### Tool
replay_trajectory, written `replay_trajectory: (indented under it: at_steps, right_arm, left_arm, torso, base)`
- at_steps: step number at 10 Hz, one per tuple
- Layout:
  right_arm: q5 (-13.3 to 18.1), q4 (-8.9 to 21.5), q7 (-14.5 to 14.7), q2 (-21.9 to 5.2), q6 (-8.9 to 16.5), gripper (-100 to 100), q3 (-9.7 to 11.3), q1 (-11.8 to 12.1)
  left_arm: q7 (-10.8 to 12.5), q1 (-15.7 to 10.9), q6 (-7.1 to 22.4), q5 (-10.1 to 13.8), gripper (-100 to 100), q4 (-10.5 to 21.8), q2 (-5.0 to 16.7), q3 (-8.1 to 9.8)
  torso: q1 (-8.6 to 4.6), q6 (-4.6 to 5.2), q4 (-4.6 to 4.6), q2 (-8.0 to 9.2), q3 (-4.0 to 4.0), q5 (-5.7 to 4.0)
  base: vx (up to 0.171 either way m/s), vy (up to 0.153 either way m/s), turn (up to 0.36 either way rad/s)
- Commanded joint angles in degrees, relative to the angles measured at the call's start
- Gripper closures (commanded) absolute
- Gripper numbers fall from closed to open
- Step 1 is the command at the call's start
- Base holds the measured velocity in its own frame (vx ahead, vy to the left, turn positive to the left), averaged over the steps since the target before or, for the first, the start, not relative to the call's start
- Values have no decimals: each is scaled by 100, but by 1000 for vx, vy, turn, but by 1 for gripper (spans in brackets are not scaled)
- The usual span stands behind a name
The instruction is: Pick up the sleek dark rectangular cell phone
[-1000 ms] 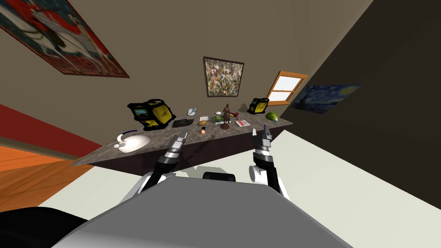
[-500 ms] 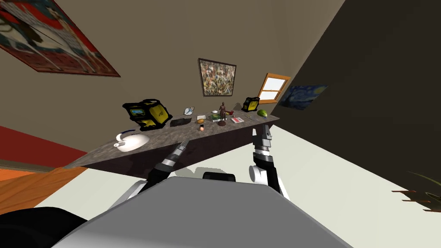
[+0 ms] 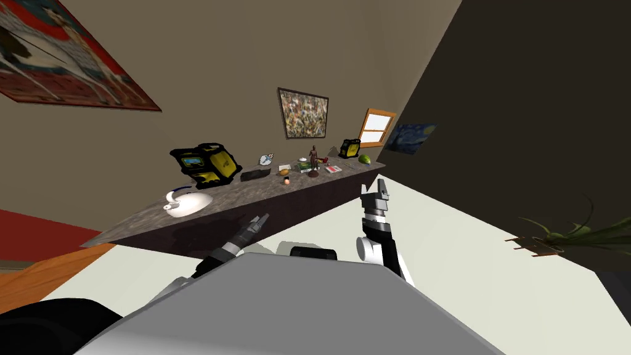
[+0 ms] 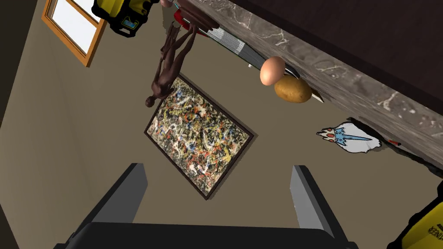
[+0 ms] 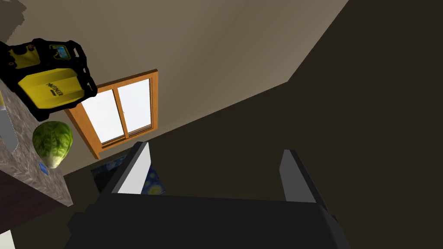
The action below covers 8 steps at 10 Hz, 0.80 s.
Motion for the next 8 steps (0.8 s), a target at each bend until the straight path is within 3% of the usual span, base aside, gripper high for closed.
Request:
replay_trajectory:
  at_steps: [1,2,3,4,5,6,7,8]
  right_arm:
    - [0,0,0,0,0,0,0,0]
    - [0,0,0,0,0,0,1,-1]
    - [0,0,0,0,0,0,0,0]
    - [0,0,0,0,0,0,1,-1]
    - [0,0,0,0,0,0,0,0]
    - [0,0,0,0,0,0,1,-1]
    - [0,0,0,0,0,0,0,0]
    - [0,0,0,0,0,0,0,-1]
  left_arm:
    - [-18,286,155,-286,-100,190,286,51]
    - [-18,332,155,-294,-100,190,323,51]
    - [-44,521,252,-535,-100,391,578,102]
    - [-44,627,252,-560,-100,391,578,102]
    - [-72,880,351,-791,-100,592,827,158]
    - [-72,927,351,-835,-100,592,827,158]
    - [-102,1184,451,-1071,-100,792,1065,217]
    - [-102,1233,451,-1118,-100,792,1071,217]
  torso:
    - [0,0,0,0,0,0]
    - [-5,5,1,7,3,-1]
    - [-2,0,1,5,3,-1]
    - [-3,4,1,7,3,-2]
    - [-2,-1,0,0,0,-1]
    - [-5,5,0,1,0,-2]
    - [2,-1,0,-2,-1,0]
    - [9,4,0,1,0,1]
  base:
    - [-140,1,-247]
    - [-131,12,-140]
    - [-133,2,-264]
    - [-109,9,-144]
    - [-117,-8,-302]
    - [-114,14,-156]
    - [-118,29,-337]
    - [-93,24,-176]
